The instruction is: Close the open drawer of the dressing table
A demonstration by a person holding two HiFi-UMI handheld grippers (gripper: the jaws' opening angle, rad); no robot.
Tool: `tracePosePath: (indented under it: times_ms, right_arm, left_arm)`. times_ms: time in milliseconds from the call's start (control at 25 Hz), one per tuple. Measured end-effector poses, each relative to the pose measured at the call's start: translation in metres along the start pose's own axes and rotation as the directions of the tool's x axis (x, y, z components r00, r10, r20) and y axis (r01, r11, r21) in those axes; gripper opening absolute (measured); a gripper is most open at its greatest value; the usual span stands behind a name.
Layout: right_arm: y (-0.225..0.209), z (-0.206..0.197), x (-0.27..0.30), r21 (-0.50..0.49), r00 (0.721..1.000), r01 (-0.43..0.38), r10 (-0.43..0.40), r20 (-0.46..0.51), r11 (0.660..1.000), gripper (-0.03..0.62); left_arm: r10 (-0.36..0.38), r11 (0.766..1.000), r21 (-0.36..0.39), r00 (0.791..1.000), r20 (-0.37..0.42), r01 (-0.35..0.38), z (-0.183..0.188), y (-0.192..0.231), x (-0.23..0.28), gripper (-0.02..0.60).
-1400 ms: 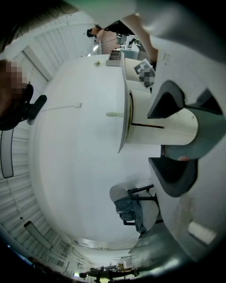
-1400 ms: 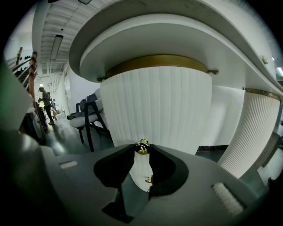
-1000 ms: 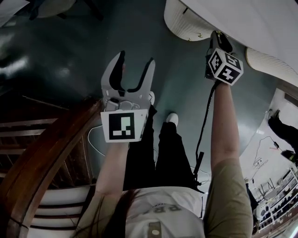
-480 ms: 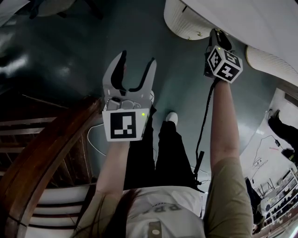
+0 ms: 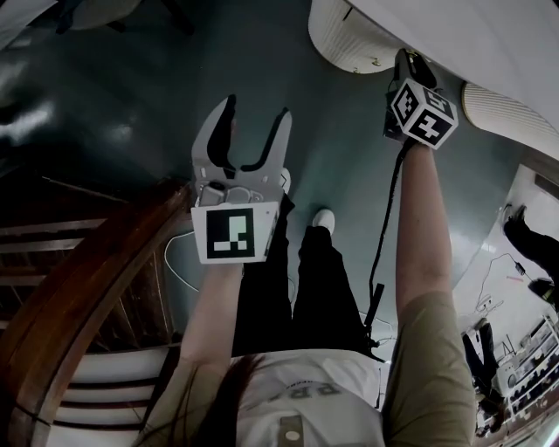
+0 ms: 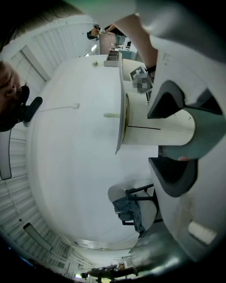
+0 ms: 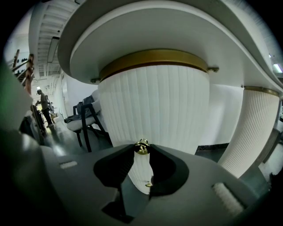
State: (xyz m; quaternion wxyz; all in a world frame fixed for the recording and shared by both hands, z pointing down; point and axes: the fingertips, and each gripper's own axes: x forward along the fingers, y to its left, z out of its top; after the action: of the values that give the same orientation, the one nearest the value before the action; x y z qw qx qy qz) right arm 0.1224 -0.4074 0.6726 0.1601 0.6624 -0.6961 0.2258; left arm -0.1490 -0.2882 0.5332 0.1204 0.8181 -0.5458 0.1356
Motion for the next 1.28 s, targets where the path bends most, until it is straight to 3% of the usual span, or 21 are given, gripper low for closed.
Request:
tracePosePath:
  times_ms: [400,560,720,960,1280]
  right_arm:
    - [-0.002,-0.002,-0.002,0.030,1.000,0.028,-0.028,0.007,0.999,0.118]
    - [0.007,0.002,-0.010,0.054,1.000,0.005,-0.007,0.030,0.999,0.236]
    - [0.016,0.008,-0.034,0.010,0.999,-0.027,0.027,0.039,1.000,0.258]
    - [0.009,0.030,-0.110,0.013,0.996,-0.030,0.029,0.090,0.999,0.259]
    - [-0.004,0.096,-0.257,-0.019,0.978,-0.057,0.059,0.202,0.998,0.261]
  left_arm:
    - [-0.002,1.000,0.004,1.000,0.001,0.002,0.001,0.000,-0.006,0.288]
    - [-0.006,1.000,0.011,1.000,0.000,0.006,0.004,-0.004,-0.013,0.288]
    - [-0.009,1.000,0.013,1.000,0.011,0.009,0.012,-0.009,-0.025,0.288]
    - [-0.012,1.000,0.013,0.999,0.051,0.011,0.048,-0.031,-0.056,0.288]
    - [-0.045,0.997,0.062,0.983,0.176,0.035,0.139,-0.084,-0.116,0.288]
